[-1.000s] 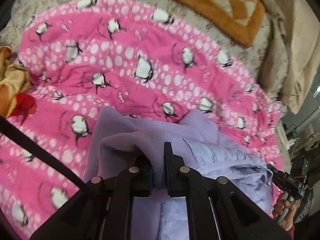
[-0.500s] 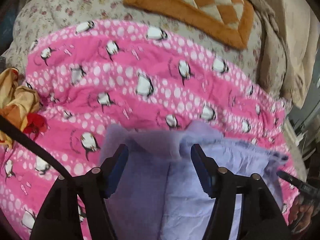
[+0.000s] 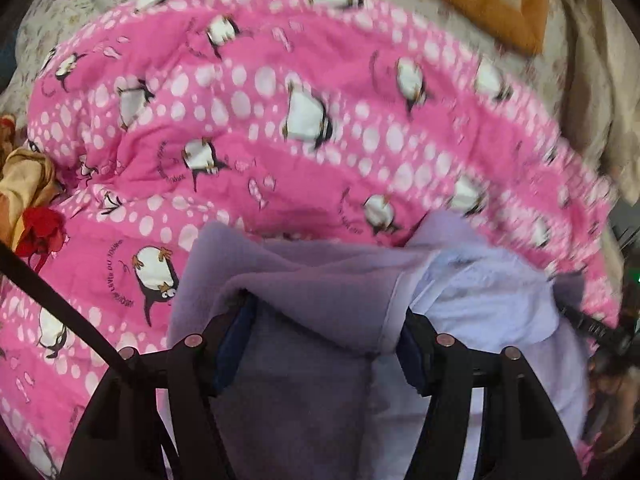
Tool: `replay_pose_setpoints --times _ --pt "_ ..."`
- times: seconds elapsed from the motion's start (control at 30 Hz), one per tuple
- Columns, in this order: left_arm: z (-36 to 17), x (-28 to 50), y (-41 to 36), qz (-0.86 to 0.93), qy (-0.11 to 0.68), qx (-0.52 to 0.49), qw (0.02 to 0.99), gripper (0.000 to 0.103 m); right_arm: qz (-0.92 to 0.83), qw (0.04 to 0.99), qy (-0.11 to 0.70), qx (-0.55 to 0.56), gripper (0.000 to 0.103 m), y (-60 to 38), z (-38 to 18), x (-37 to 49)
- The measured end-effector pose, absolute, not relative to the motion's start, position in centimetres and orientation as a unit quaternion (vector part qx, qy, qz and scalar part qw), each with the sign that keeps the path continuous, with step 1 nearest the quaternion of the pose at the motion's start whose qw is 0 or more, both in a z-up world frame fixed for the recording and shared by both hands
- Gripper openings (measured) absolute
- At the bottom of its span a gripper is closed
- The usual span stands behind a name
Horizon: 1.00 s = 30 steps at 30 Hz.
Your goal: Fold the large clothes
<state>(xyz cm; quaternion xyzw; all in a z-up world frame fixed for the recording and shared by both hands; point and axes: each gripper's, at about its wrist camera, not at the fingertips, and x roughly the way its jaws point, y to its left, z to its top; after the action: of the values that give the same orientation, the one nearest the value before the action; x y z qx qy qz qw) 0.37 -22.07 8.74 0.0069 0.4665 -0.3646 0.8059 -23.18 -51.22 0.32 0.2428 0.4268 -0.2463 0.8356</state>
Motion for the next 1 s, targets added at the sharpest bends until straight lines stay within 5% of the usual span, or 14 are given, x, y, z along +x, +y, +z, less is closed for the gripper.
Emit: replay_pose_setpoints --times 0.23,0.47,0.63,1.0 --pt "10.4 -1.0 -17.6 -0.373 0.451 0.007 0.811 0.036 -0.248 0.864 0.388 0.204 0.057 -46.6 5.6 -29.5" --pt "10.3 -1.2 -13.8 -0.351 0.463 -0.063 0.811 0.036 -0.296 0.820 0.441 0.213 0.057 -49.2 1.6 -30.4" --pt "11.5 -1.8 -10.7 -0.347 0.449 -0.081 0.820 0.037 -0.292 0.848 0.393 0.203 0.057 -46.2 6.5 -30.7" --pt "5.6 -4.0 -12.0 -0.299 0.474 0.017 0.828 0.037 -0.152 0.878 0.416 0.180 0.057 -38.4 6.1 -18.3"
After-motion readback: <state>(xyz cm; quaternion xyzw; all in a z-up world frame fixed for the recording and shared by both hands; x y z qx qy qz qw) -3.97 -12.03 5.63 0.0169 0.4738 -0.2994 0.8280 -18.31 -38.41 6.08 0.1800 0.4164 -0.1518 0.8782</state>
